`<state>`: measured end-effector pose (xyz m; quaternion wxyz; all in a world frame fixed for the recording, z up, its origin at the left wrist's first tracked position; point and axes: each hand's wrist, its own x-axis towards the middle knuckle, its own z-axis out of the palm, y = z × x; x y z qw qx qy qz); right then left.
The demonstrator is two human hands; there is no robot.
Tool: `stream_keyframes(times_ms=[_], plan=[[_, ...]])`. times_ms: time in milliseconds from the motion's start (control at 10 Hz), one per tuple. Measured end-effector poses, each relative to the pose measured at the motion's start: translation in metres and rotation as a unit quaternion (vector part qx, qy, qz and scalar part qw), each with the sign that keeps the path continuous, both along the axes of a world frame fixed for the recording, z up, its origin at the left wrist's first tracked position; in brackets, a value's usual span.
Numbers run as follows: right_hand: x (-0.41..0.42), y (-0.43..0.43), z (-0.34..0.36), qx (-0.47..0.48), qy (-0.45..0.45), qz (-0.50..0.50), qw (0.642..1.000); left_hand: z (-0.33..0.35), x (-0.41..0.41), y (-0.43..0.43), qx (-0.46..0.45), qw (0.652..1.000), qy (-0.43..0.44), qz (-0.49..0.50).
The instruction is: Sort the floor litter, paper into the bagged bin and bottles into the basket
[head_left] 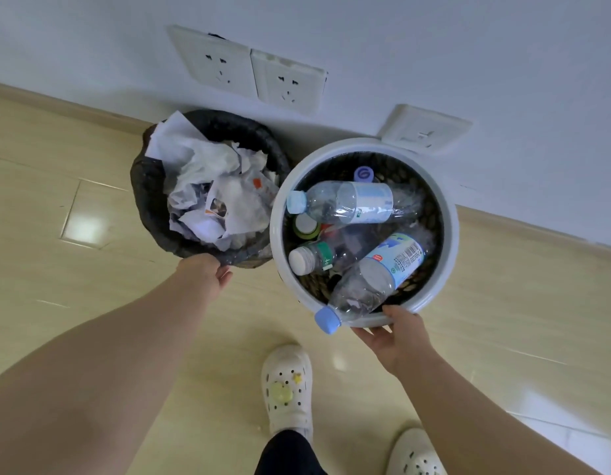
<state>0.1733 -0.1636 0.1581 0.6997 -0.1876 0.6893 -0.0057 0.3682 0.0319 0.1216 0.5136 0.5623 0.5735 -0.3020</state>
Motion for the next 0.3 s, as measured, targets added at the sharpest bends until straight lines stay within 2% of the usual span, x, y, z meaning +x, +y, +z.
stream_keyframes(times_ms=[200,300], plan=[[0.004,0.004,0.015,0.006,0.038,0.07,0.997,0.017,-0.007,0.005,0.002,0.986,0.046,-0.16],[0.005,0.012,0.031,0.008,0.067,0.083,0.994,0.038,-0.015,-0.001,0.024,0.983,0.016,-0.183]])
